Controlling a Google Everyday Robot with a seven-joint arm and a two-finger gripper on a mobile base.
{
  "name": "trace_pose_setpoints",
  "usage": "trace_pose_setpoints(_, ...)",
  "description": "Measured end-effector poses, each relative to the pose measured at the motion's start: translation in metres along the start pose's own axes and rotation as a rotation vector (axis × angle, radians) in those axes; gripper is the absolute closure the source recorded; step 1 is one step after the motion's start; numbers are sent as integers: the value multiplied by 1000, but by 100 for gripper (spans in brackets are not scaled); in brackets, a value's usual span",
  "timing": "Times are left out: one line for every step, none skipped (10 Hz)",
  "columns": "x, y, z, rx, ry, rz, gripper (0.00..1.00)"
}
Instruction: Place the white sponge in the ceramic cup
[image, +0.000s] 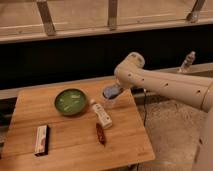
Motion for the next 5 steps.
trace_pose_setpoints(0, 0, 0, 0, 0, 0, 91)
trace_pose_setpoints(0, 0, 0, 0, 0, 0, 96)
trace_pose_setpoints(0, 0, 0, 0, 0, 0, 100)
trace_pose_setpoints(0, 0, 1, 0, 1, 0, 97)
trace_pose_setpoints(1, 0, 1, 0, 2, 0, 90)
